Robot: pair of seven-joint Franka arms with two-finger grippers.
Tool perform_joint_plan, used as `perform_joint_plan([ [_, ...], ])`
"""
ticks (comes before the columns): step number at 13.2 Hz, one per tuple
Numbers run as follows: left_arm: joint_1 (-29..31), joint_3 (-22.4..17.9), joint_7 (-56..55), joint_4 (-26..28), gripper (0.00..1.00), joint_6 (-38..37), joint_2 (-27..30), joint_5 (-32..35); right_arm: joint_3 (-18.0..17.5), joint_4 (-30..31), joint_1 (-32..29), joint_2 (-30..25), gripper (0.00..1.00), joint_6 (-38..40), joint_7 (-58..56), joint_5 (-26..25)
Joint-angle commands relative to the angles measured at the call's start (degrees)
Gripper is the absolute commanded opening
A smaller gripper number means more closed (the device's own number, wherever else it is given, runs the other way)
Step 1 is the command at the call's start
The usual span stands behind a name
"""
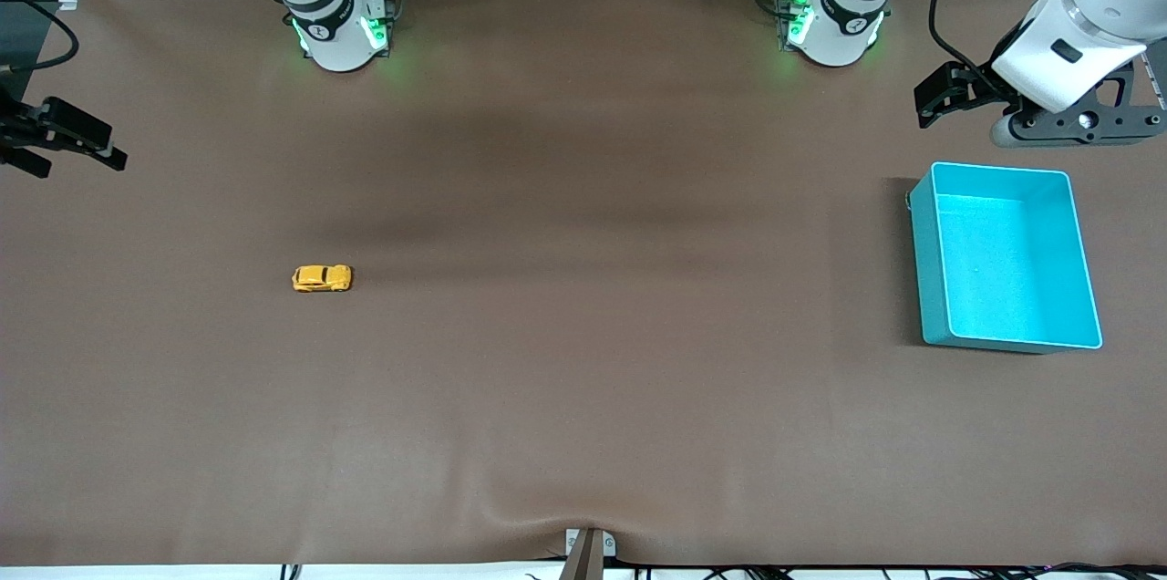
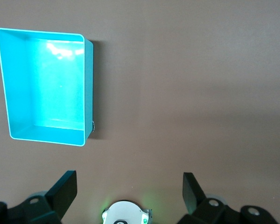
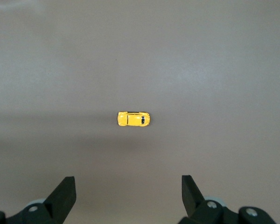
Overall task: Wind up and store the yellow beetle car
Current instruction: 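Reach the right gripper down toward the yellow beetle car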
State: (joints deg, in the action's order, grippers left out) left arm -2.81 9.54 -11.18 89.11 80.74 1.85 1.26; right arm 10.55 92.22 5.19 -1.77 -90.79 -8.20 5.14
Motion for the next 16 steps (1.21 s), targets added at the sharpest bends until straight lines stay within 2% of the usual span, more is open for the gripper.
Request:
perform_joint_plan([
  [1,0.17,0.13,0.72,-0.35,1.00,-1.54,0.79,0.23,-2.46,4.18,-1.33,-2.36,1.00,-2.45,0.81,-1.62],
  [12,0.52,-0.04,0.37,-0.26,1.00,-1.90,0.97,0.23,-2.55,3.93,-0.36,-2.36,1.00,-1.84,0.99,-3.47],
  [14,0.61,-0.05,0.19,-0.17,1.00,-1.90,0.97,0.23,-3.60,4.11,0.34,-1.75,1.00,-2.10,-0.06,-3.47],
  [16,0.61,-0.04,0.02,-0.34,1.00,-1.90,1.05,0.23,-3.87,5.59,0.35,0.53,1.00,-4.72,-5.74,-3.38],
])
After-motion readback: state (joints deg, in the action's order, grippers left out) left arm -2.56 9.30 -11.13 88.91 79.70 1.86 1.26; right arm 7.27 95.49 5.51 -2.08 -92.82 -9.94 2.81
